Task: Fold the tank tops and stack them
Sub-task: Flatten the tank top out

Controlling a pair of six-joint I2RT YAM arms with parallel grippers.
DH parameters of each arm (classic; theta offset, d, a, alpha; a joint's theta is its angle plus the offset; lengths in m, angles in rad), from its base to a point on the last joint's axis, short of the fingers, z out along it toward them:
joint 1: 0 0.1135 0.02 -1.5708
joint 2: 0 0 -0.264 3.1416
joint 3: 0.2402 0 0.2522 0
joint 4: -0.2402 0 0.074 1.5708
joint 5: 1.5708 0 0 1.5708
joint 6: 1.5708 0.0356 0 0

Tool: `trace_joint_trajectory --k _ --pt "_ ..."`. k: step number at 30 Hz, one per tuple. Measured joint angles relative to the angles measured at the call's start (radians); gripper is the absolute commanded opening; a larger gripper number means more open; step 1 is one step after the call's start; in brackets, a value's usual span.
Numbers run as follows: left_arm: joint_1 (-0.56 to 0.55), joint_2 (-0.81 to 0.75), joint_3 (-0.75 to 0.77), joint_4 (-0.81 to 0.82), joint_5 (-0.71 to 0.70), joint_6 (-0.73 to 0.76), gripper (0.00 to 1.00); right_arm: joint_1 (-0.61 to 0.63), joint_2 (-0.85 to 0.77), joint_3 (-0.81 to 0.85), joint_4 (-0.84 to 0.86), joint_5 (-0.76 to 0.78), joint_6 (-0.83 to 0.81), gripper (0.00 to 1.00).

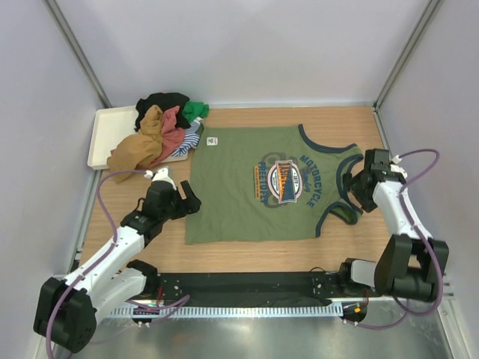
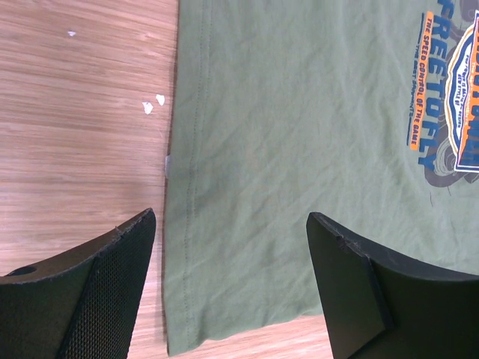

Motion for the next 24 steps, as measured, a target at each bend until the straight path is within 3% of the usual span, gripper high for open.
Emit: trace_joint_trajectory --k 7,16,24 --pt "0.0 -0.095 -0.027 -0.02 -0.022 0.023 0.83 0.0 -0.193 -0.12 -0.063 -0.07 0.042 0.69" --pt "0.0 -0.114 -0.034 -0.023 -0.028 0.023 0.84 0.0 -0.154 -0.313 0.056 -0.159 0.139 0.7" --pt "0.0 0.018 -0.036 -0.006 0.007 0.021 0.83 -0.008 -0.148 -0.32 0.163 -0.045 0.177 0.64"
